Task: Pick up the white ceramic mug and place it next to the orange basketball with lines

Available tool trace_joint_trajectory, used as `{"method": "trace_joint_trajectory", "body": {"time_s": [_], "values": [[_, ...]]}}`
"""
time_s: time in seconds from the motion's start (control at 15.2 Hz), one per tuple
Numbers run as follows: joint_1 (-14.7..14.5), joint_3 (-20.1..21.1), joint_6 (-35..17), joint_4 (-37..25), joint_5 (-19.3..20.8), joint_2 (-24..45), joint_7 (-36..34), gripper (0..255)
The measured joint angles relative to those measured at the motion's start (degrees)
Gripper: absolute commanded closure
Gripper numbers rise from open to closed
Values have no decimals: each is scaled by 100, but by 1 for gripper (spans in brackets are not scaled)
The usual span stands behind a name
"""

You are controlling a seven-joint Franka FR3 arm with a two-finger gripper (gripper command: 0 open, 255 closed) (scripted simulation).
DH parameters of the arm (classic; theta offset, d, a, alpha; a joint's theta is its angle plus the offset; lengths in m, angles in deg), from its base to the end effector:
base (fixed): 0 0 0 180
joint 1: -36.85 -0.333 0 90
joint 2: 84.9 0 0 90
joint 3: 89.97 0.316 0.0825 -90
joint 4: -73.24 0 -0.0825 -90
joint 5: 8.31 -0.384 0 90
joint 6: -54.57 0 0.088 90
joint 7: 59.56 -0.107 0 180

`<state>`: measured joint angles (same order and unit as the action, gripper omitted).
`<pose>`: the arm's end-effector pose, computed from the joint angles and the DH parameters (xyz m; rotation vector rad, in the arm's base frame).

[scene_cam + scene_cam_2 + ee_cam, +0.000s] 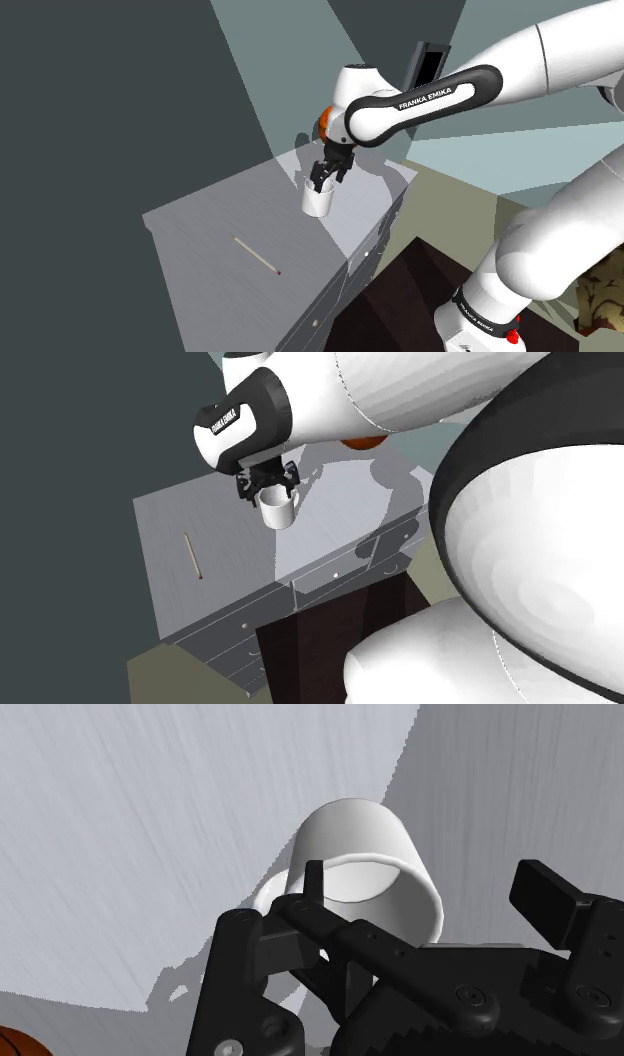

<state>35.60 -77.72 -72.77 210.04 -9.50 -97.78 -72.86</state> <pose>0.4559 0.1113 0.4096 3.1231 -0.0196 0.0945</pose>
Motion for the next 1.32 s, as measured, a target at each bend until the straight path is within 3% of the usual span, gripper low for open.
{"method": "trace_joint_trajectory", "body": {"time_s": [0.4,0.79,1.19,1.25,1.32], "values": [[19,186,-708,-533,429,1000,-546,0],[28,188,-1129,-466,591,1357,-673,0],[29,186,-1190,-436,606,1386,-684,0],[29,186,-1191,-436,607,1387,-684,255],[29,186,-1191,-436,607,1387,-684,255]]}}
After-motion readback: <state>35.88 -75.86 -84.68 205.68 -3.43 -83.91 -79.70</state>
